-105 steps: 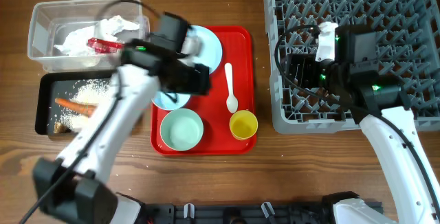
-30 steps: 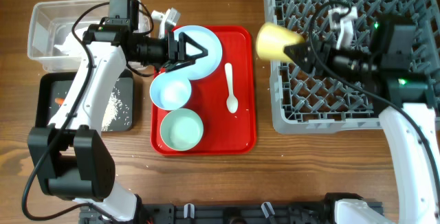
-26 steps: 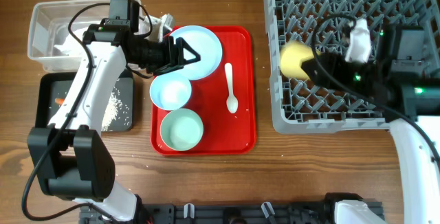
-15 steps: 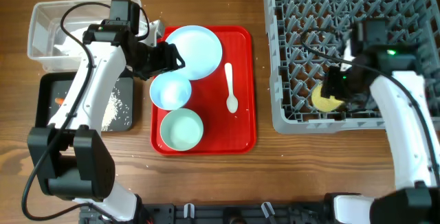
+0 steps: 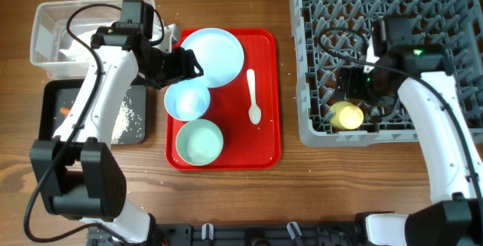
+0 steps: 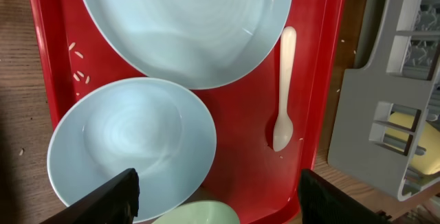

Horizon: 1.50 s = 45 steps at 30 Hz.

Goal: Sort waste into correct bins and load items into the dishwasher rack
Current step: 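Place the yellow cup into the dishwasher rack with the right gripper, then grasp the light-blue plate edge with the right gripper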

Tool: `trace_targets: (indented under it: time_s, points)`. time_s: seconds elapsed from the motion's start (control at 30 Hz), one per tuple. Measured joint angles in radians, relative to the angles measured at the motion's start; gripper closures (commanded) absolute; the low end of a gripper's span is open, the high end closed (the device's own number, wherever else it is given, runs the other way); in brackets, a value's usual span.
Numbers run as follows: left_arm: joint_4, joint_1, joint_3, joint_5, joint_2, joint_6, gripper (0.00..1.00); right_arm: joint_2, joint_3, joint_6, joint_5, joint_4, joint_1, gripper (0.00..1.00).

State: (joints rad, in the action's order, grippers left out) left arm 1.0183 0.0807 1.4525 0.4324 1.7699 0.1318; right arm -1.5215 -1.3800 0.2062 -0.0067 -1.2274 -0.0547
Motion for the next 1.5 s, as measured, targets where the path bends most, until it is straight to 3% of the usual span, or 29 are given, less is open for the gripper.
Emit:
trace_targets:
  time_s: [0.17,0.37,0.47,0.63,0.73,0.9,1.17,1.2,1.3,1.4,1.5]
  points:
    - [0.007,0.000,0.000,-0.002,0.000,0.000,0.27,0.002,-0.181,-0.051,-0.166,0.075,-0.034,0.11]
    - [0.007,0.000,0.000,-0.004,0.000,0.000,0.28,-0.003,-0.187,-0.020,-0.256,0.313,-0.245,0.18]
    - [0.007,0.000,0.000,-0.019,0.000,0.000,0.28,-0.031,-0.188,0.024,-0.262,0.423,-0.283,0.22]
    - [0.016,-0.025,0.005,-0.044,0.000,0.025,0.38,-0.204,-0.194,0.148,-0.191,0.703,-0.359,0.25]
    - [0.060,-0.084,0.060,-0.055,-0.001,0.039,0.35,-0.348,-0.205,0.192,-0.175,0.787,-0.398,0.27]
    - [0.084,-0.126,0.145,-0.158,-0.081,0.053,0.22,-0.567,-0.259,0.186,-0.147,0.789,-0.411,0.40]
    - [0.095,-0.126,0.153,-0.227,-0.114,0.053,0.17,-0.711,-0.276,0.090,-0.115,0.780,-0.418,0.52]
    - [0.098,-0.126,0.153,-0.227,-0.114,0.054,0.00,-0.719,-0.276,0.080,-0.115,0.776,-0.423,0.53]
    - [0.101,-0.126,0.153,-0.227,-0.114,0.055,0.00,-0.727,-0.276,0.053,-0.115,0.773,-0.428,0.59]
    - [0.101,-0.126,0.153,-0.227,-0.114,0.055,0.00,-0.752,-0.284,0.029,-0.112,0.776,-0.429,0.71]
    - [0.101,-0.126,0.153,-0.227,-0.114,0.055,0.00,-0.757,-0.285,0.016,-0.103,0.776,-0.429,0.91]
